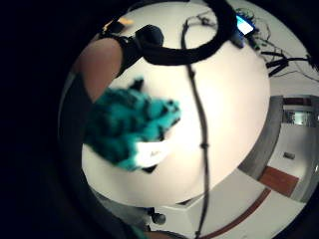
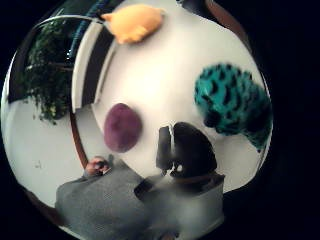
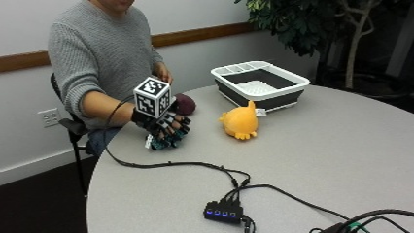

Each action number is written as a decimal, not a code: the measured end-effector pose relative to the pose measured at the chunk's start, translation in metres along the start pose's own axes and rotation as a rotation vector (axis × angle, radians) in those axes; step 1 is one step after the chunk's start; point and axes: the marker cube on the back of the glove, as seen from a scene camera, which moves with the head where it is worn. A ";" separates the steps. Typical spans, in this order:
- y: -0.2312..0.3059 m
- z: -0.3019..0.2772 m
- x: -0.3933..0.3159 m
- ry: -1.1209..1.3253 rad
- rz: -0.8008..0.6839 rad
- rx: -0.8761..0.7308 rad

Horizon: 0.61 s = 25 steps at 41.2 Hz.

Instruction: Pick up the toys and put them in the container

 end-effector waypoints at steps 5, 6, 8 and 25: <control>0.002 0.041 0.005 0.054 0.040 0.042; 0.002 0.044 0.005 0.063 0.046 0.072; 0.001 0.047 0.005 0.076 0.056 0.115; -0.039 -0.042 -0.007 -0.066 -0.011 0.242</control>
